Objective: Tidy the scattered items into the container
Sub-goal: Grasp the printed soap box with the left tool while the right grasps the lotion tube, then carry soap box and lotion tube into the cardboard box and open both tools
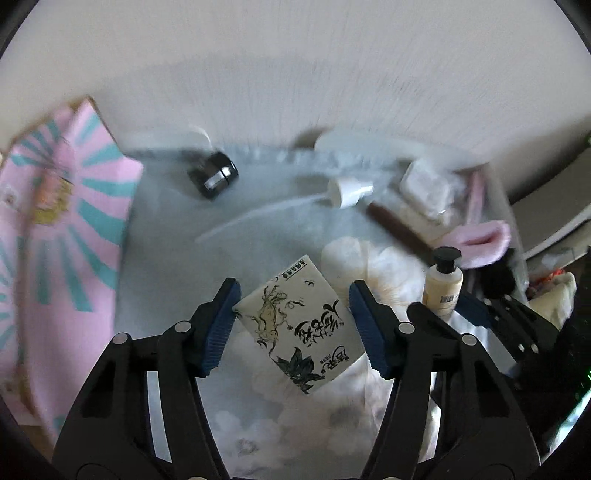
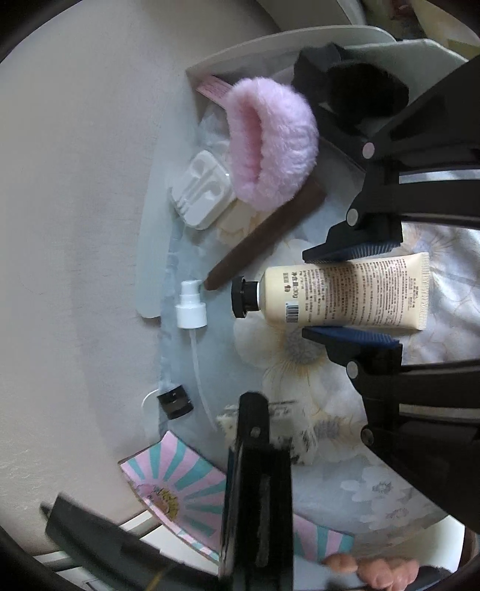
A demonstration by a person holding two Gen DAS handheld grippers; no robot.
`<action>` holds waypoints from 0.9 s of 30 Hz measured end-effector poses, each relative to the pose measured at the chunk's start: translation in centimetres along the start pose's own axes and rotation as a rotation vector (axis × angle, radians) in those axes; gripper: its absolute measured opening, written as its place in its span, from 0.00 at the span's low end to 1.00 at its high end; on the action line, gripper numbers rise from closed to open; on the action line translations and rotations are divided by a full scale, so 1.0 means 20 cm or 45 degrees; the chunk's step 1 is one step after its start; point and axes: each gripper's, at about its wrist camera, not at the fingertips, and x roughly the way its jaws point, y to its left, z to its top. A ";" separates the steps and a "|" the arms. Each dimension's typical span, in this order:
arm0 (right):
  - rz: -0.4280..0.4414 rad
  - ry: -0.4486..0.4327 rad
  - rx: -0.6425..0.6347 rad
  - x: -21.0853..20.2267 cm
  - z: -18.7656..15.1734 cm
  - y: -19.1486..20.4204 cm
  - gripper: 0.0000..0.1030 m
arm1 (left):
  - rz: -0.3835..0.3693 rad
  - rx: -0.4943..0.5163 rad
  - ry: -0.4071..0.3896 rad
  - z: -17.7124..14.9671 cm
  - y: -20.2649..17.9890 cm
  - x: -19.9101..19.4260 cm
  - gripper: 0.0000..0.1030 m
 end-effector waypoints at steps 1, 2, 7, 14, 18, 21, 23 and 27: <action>0.001 -0.009 -0.006 0.00 0.02 0.01 0.30 | -0.006 -0.003 -0.030 0.00 0.02 -0.07 0.57; 0.001 -0.024 -0.012 -0.04 0.03 0.03 0.30 | -0.007 -0.004 -0.050 0.06 0.09 -0.11 0.57; 0.022 -0.098 -0.049 -0.16 0.16 0.13 0.30 | 0.027 -0.010 -0.175 0.20 0.19 -0.36 0.57; 0.165 -0.233 -0.164 -0.39 0.42 0.42 0.30 | 0.094 -0.074 -0.315 0.13 0.48 -0.82 0.56; 0.291 -0.280 -0.234 -0.45 0.54 0.67 0.30 | 0.190 -0.139 -0.350 0.04 0.68 -0.95 0.57; 0.403 -0.278 -0.290 -0.42 0.60 0.90 0.30 | 0.286 -0.197 -0.345 -0.03 0.84 -0.96 0.57; 0.457 -0.253 -0.328 -0.37 0.61 1.06 0.30 | 0.313 -0.241 -0.331 -0.08 0.95 -0.94 0.57; 0.579 -0.157 -0.311 -0.22 0.62 1.28 0.30 | 0.343 -0.272 -0.281 -0.17 1.08 -0.82 0.56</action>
